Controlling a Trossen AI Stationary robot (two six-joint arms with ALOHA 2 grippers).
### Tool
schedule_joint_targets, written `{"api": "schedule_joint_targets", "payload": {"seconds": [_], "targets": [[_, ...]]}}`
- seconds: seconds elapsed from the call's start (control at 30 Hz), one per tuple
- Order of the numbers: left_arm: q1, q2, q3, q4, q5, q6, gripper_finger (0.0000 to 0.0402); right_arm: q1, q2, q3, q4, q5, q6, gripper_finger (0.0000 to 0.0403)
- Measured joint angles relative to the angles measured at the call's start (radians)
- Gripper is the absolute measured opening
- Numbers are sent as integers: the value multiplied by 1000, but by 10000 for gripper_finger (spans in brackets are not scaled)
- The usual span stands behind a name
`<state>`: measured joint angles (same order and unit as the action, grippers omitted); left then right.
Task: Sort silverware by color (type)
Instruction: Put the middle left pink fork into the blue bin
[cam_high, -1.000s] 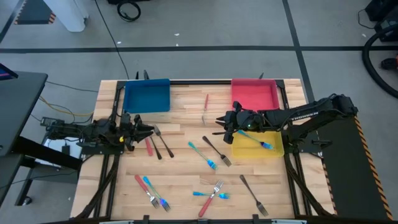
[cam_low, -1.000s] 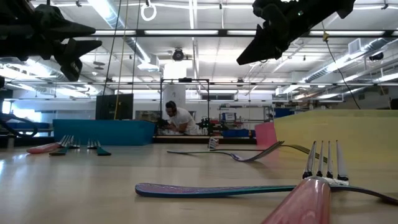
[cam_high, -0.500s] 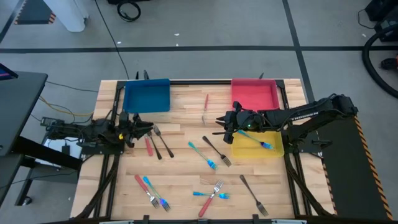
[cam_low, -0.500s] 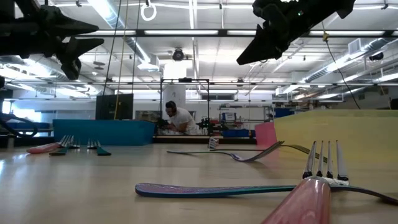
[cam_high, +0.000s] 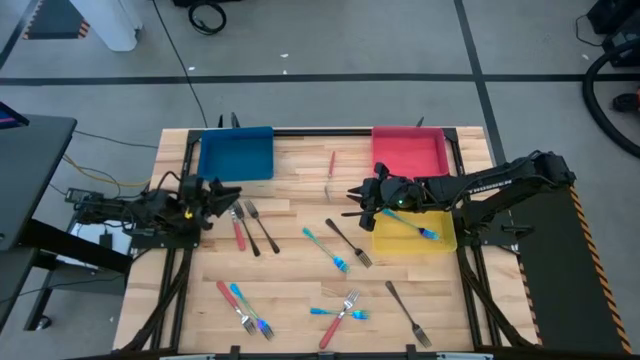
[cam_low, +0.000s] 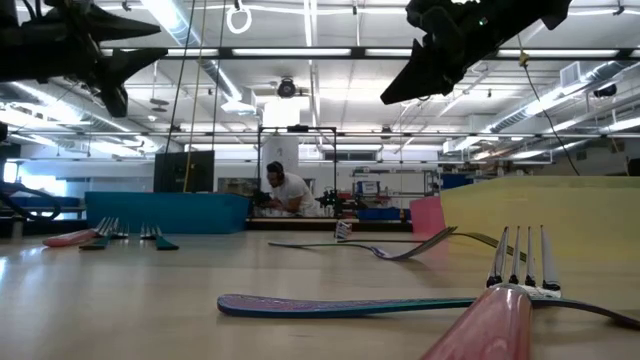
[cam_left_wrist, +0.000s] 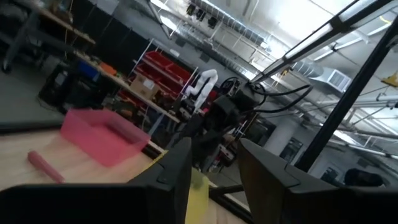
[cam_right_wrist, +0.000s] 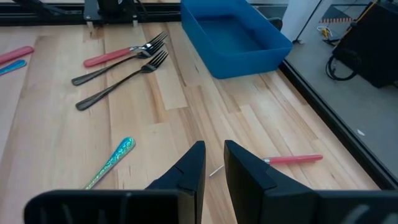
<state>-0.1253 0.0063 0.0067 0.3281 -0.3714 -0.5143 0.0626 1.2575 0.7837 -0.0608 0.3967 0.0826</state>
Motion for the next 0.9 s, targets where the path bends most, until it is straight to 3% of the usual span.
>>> {"api": "schedule_joint_targets", "payload": {"seconds": [0.23,0.33,0.57,0.7,0.9], "targets": [[0,3,0,11,0,4,164,0,0,0,0,2,-13,67],[-1,18,3,8,-47,-67,169,0,0,0,0,2,-16,67],[-1,136,106,-49,-79,-118,169,0,0,0,8,2,-33,67],[0,248,212,-161,-83,-122,169,0,0,0,8,2,-34,67],[0,442,432,-520,-84,-226,169,0,0,0,8,2,-34,67]]}}
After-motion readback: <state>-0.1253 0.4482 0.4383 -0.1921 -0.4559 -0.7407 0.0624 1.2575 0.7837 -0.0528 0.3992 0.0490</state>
